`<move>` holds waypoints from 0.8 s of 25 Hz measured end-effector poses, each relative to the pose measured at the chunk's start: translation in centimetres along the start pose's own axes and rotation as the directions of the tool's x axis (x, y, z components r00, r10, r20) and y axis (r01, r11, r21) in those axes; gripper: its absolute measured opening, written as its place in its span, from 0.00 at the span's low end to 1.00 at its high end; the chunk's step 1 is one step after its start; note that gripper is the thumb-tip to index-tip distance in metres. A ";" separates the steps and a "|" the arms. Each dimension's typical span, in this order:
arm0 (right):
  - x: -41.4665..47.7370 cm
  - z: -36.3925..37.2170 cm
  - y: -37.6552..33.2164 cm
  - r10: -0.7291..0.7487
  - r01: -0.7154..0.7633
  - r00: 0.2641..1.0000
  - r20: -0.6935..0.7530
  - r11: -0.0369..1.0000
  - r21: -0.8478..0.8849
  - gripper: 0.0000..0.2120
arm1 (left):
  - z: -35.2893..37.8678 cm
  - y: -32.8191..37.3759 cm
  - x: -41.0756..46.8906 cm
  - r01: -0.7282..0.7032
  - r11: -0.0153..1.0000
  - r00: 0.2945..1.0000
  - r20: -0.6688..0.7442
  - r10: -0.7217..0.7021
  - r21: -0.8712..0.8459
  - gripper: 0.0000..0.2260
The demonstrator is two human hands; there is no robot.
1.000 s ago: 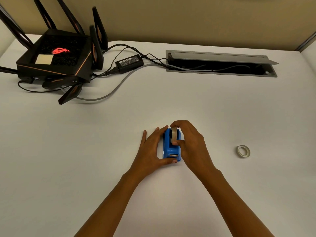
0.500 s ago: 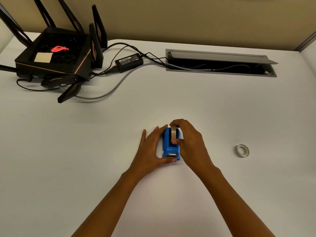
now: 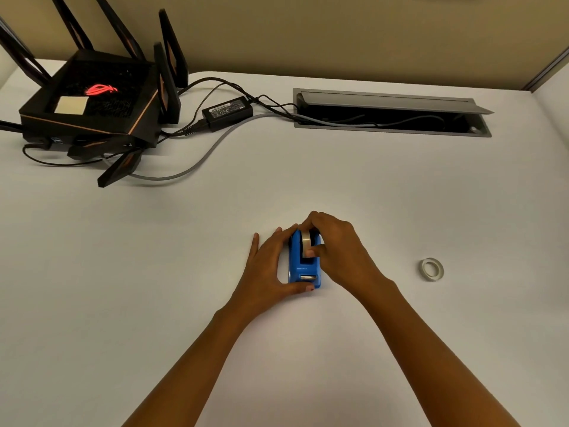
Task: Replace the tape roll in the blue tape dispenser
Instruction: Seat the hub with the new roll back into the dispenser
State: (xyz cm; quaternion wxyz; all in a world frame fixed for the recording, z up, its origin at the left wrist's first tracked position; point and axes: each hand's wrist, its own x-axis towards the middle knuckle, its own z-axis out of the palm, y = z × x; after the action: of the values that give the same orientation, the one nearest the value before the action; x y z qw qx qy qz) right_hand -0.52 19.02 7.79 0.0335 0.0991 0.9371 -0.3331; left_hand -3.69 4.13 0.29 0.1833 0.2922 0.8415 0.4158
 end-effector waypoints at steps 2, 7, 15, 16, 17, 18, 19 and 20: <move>-0.2 0.2 0.1 0.021 -0.021 1.000 -0.009 0.998 0.052 0.11 | 0.0 0.0 0.0 0.003 1.000 1.000 -0.009 -0.003 0.006 0.41; -0.5 0.5 0.1 0.024 -0.022 1.000 -0.019 0.996 0.085 0.11 | 0.0 0.2 -0.1 0.008 1.000 1.000 -0.012 -0.008 0.009 0.42; -1.1 1.4 -0.1 -0.063 0.072 0.995 -0.083 0.991 0.112 0.13 | -0.1 0.3 -0.1 0.014 1.000 1.000 -0.010 -0.014 -0.012 0.37; -1.3 1.4 -0.3 -0.028 0.040 0.997 -0.076 0.986 0.160 0.12 | -0.1 0.3 -0.1 0.012 1.000 1.000 -0.010 -0.012 -0.013 0.37; -1.4 1.4 -0.4 -0.015 0.028 0.997 -0.076 0.985 0.173 0.11 | -0.1 0.3 -0.2 0.012 1.000 1.000 -0.011 -0.012 -0.015 0.37; -1.4 1.4 -0.4 -0.021 0.035 0.996 -0.088 0.987 0.160 0.12 | -0.1 0.4 -0.2 0.014 1.000 1.000 -0.010 -0.014 -0.017 0.37; -1.4 1.4 -0.5 -0.030 0.041 0.995 -0.094 0.992 0.123 0.14 | -0.2 0.4 -0.2 0.017 1.000 1.000 -0.007 -0.017 -0.021 0.38; -1.4 1.5 -0.6 -0.030 0.039 0.996 -0.087 0.994 0.100 0.16 | -0.2 0.4 -0.2 0.019 1.000 1.000 -0.003 -0.019 -0.024 0.39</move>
State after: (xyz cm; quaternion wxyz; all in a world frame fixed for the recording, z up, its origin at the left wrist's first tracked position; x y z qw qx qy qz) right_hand 0.75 17.45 7.19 -0.0175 0.0986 0.9210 -0.3764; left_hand -3.55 4.10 0.79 0.1892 0.2812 0.8395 0.4248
